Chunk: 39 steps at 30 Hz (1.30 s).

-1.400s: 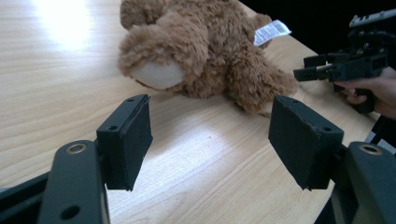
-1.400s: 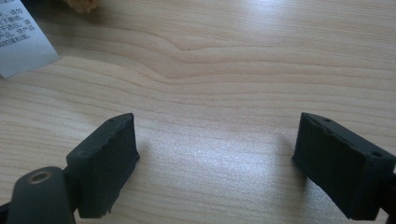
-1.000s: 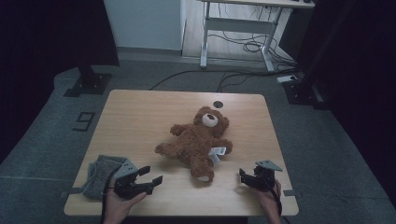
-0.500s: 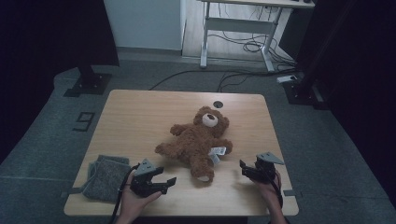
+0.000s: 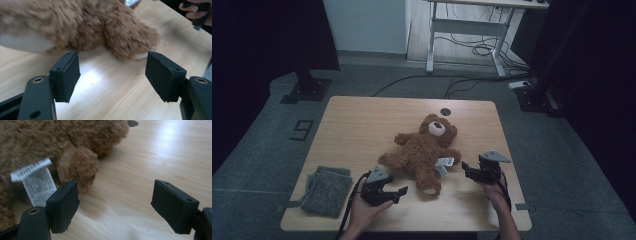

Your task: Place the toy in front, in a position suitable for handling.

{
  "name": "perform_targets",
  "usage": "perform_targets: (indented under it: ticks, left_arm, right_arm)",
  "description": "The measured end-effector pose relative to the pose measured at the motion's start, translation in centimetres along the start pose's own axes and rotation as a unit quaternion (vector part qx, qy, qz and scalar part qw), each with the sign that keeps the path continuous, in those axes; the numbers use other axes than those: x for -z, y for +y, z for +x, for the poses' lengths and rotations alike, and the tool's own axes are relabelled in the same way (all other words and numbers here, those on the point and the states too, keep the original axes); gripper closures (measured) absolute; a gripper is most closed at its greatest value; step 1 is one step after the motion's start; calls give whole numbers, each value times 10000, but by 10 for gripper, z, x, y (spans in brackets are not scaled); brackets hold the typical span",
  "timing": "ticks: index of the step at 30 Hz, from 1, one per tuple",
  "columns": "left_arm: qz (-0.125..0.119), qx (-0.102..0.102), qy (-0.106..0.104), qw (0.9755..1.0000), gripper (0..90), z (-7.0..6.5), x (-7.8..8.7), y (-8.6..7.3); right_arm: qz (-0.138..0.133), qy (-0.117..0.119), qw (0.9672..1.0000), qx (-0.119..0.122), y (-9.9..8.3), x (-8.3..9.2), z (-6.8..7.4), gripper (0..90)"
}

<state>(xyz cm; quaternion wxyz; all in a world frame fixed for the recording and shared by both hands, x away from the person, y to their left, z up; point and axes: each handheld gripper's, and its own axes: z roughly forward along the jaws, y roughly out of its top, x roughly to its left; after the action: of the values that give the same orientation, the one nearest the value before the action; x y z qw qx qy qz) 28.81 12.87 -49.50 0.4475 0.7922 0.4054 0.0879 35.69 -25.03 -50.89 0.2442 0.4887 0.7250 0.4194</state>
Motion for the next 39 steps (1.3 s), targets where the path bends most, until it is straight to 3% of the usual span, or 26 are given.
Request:
perform_targets:
  ticks: [5,13,17,21,24,29,33,39]
  left_arm:
    - [-149,98,393,9991,254,9,3,12]
    - [-278,329,919,9948,226,29,5,14]
    - [-197,533,822,9950,198,41,-7,21]
    - [-47,557,863,9947,183,48,-22,25]
    - [-29,529,977,9938,309,53,-28,25]
    - [55,489,646,9967,502,62,-33,24]
    - [47,489,570,9972,616,66,-31,25]
    - [-73,561,652,9963,701,74,-26,29]
  right_arm:
    - [-35,246,9997,54,13,-13,6,213]
    - [51,506,9986,169,26,-33,16,192]
    - [133,587,9980,212,30,-43,21,185]
    - [428,806,9954,302,32,-59,26,191]
    - [753,901,9919,478,28,-74,29,271]
    - [1162,1003,9837,932,18,-93,37,517]
    - [973,1099,9835,1060,16,-95,47,672]
    - [478,1163,9866,1042,21,-81,48,724]
